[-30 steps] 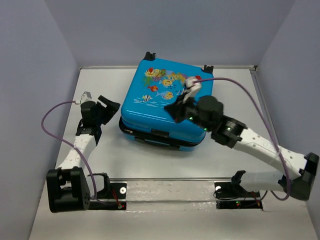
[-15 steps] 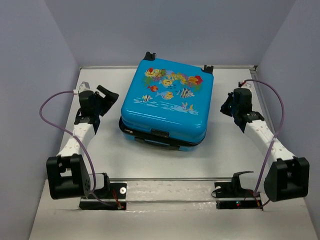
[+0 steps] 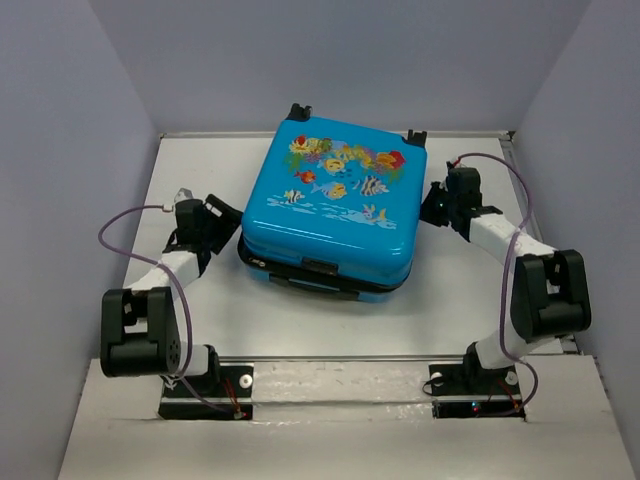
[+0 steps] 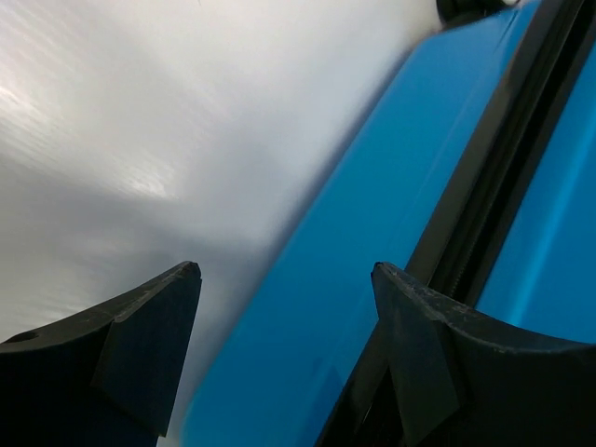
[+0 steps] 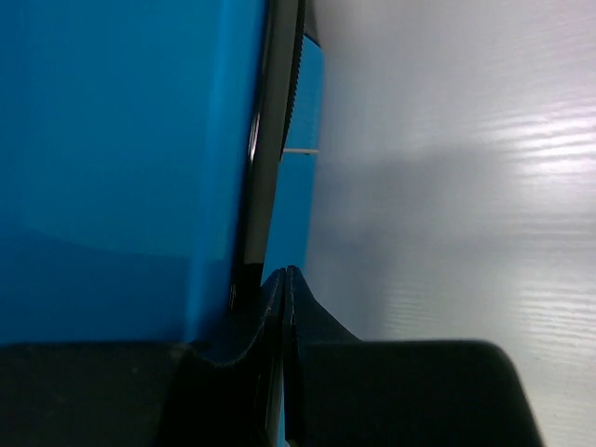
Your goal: Pack the luggage
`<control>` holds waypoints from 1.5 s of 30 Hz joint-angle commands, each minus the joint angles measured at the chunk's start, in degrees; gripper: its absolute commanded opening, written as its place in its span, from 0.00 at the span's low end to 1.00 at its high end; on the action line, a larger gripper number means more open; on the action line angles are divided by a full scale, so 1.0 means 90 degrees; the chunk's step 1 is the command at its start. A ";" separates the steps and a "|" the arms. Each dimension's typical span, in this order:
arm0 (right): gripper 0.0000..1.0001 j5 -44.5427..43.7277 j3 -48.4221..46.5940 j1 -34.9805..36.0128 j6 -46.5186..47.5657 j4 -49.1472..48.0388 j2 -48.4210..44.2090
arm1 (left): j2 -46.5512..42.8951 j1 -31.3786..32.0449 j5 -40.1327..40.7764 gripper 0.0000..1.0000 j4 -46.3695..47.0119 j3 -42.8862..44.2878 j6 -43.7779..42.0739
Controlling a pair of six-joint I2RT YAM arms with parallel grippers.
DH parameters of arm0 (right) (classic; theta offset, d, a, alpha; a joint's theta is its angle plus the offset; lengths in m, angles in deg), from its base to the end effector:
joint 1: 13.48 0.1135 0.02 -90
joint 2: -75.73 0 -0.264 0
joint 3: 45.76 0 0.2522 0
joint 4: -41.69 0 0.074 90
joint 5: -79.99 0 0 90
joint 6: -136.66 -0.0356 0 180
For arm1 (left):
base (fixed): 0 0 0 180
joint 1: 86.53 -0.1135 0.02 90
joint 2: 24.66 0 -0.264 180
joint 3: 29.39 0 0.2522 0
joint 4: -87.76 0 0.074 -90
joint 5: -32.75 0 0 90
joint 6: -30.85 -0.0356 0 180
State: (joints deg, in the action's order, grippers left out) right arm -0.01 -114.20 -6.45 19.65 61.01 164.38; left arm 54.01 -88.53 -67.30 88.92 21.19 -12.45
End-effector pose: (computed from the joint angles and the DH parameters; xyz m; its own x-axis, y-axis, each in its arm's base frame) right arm 0.3313 0.0471 0.2209 -0.6779 0.3670 -0.6370 0.0611 0.8916 0.4487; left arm 0.2879 0.0038 0.2042 -0.3986 -0.7310 -0.5539 -0.2463 0.6671 -0.7031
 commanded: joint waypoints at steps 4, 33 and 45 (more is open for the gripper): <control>0.07 0.1066 -0.1404 0.0381 0.0032 -0.0794 0.0901 | -0.0743 0.0583 0.0149 0.84 0.0510 -0.0906 0.0251; 1.00 0.1153 -0.4915 -0.0156 0.1175 0.1776 0.1727 | -0.2078 0.2549 0.3227 0.99 -0.1959 0.3257 -0.1787; 1.00 0.1642 -0.1137 -0.0098 0.0472 -0.0079 -0.1293 | 0.2350 0.0633 0.0259 0.99 -0.3004 0.6757 -0.1722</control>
State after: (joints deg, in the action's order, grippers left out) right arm 12.28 -132.42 -8.15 26.51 68.58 158.41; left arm 69.40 -79.98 -54.21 67.78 73.80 -27.20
